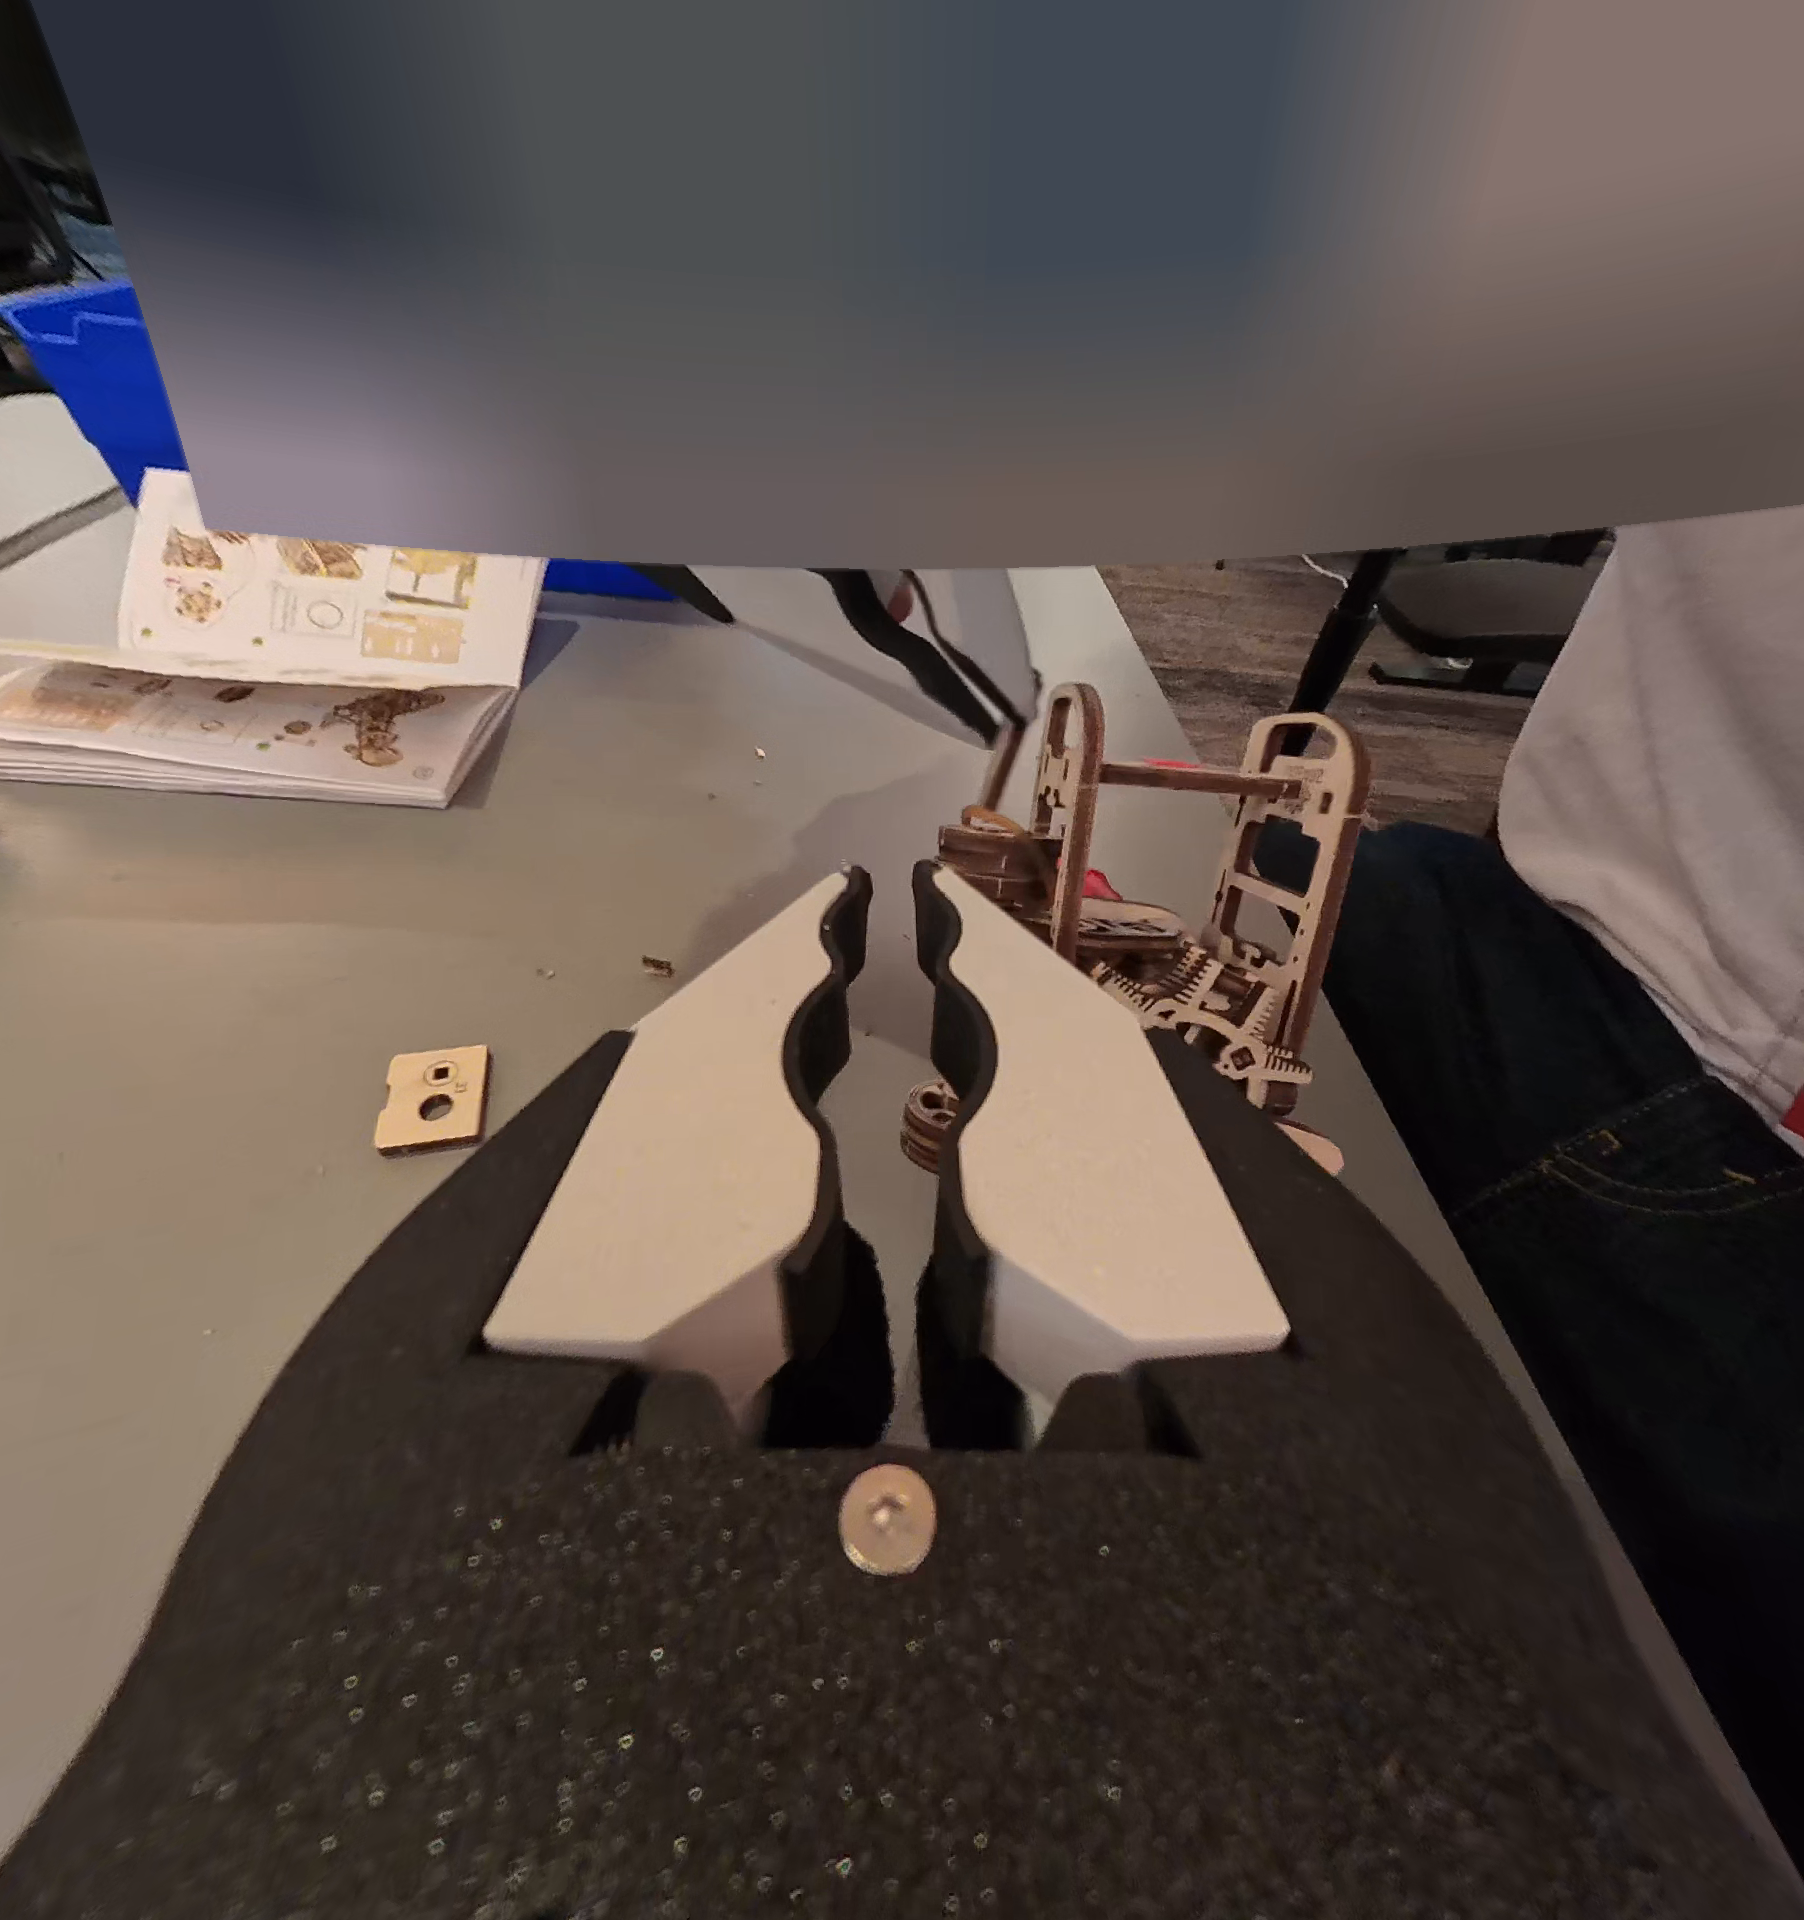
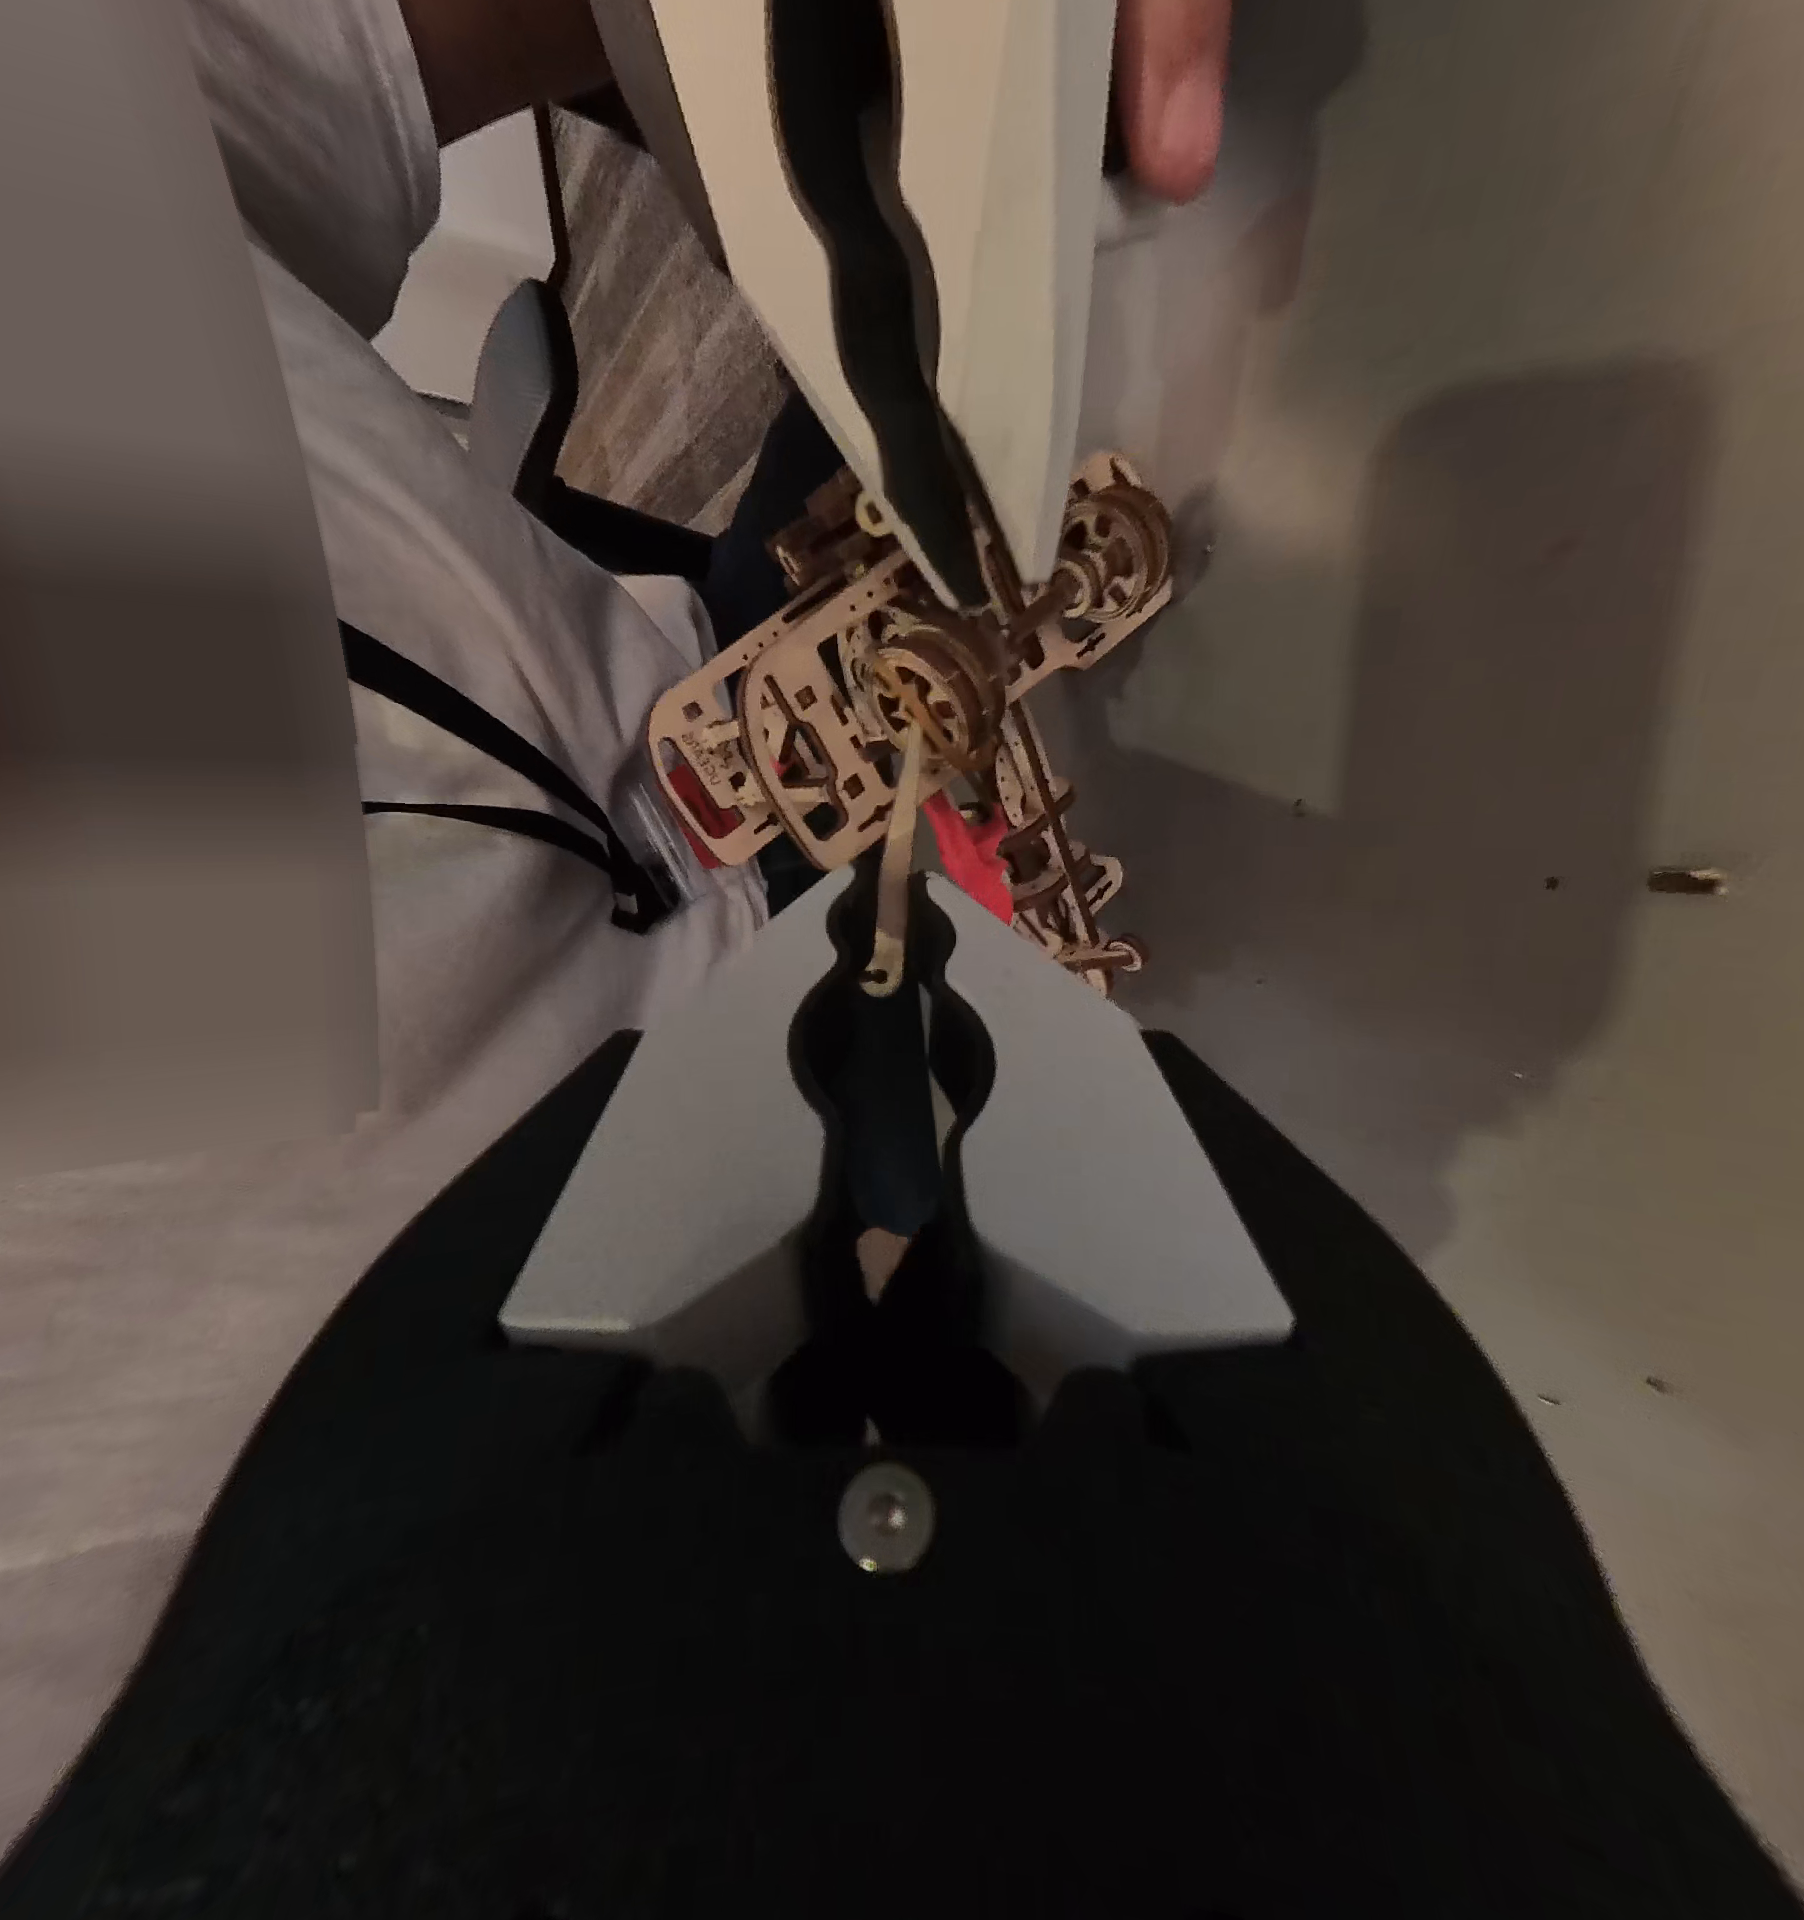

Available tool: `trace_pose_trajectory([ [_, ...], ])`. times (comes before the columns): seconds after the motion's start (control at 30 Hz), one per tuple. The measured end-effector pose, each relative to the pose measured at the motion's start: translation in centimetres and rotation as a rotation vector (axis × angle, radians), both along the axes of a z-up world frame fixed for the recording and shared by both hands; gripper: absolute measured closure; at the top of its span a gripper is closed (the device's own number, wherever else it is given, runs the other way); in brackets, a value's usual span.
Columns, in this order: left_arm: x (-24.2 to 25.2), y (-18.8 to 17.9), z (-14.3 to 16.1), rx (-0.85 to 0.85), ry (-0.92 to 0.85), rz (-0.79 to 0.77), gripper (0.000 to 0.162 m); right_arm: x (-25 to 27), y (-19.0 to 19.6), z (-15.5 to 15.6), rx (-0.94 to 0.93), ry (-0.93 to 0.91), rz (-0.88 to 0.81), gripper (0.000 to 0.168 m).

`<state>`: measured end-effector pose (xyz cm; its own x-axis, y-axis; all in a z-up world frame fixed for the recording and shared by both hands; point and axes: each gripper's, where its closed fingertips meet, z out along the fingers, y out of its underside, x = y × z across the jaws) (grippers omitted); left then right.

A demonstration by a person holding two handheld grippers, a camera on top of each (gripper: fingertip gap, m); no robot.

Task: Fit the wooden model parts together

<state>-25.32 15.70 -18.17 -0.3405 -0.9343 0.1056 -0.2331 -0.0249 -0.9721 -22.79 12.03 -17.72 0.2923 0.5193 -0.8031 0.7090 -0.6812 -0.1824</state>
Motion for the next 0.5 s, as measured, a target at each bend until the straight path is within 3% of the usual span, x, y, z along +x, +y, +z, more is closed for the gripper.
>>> trace_pose_trajectory([
  [0.5, 0.29, -0.55, -0.22, -0.023, -0.003, -0.025, 0.155, 0.15, 0.98, -0.53, 0.065, -0.004, -0.056, 0.164],
])
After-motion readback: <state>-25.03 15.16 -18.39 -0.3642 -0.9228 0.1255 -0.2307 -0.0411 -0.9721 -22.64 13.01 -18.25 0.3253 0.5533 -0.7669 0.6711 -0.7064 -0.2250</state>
